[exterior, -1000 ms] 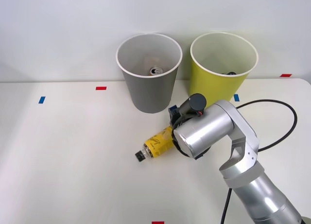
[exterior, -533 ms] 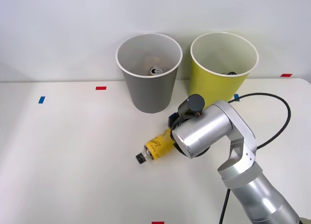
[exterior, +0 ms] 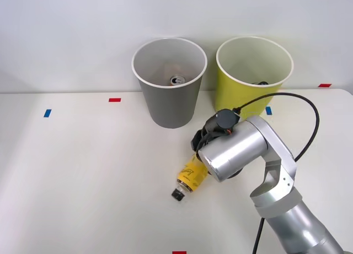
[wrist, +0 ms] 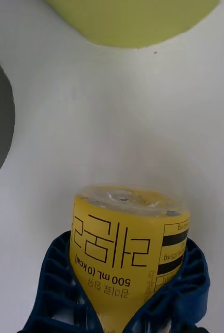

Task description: Put cans in the gray bin, plastic bottles in the light green bin

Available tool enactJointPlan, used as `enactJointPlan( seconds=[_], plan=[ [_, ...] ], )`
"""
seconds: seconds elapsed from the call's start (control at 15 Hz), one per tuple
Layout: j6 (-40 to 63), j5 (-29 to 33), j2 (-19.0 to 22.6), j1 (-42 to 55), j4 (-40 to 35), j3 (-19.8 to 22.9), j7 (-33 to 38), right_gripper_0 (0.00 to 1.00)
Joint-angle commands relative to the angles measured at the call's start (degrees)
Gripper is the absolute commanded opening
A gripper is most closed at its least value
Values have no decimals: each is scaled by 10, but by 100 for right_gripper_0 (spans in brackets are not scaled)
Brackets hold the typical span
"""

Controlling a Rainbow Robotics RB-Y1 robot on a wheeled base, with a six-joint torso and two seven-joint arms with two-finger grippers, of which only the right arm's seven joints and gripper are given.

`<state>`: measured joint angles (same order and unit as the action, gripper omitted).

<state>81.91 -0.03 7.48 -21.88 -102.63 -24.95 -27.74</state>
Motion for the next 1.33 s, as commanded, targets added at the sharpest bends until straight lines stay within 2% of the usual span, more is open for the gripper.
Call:
enactJointPlan(
  seconds=[0.07,0.27,0.4,0.6,0.8,1.13,1.33],
  plan=[
    [11,-23,22,42,-93,4,-95,0],
    [72,-56,29,64,-208,10,-102,0],
    [73,-80,33,81,-273,22,-130,0],
    [52,-121,35,105,-350,68,-296,0],
    [-20,-173,26,120,-383,121,-402,0],
    [-127,-258,-20,121,-393,214,-538,0],
    [-199,-277,-44,105,-383,237,-602,0]
  ],
)
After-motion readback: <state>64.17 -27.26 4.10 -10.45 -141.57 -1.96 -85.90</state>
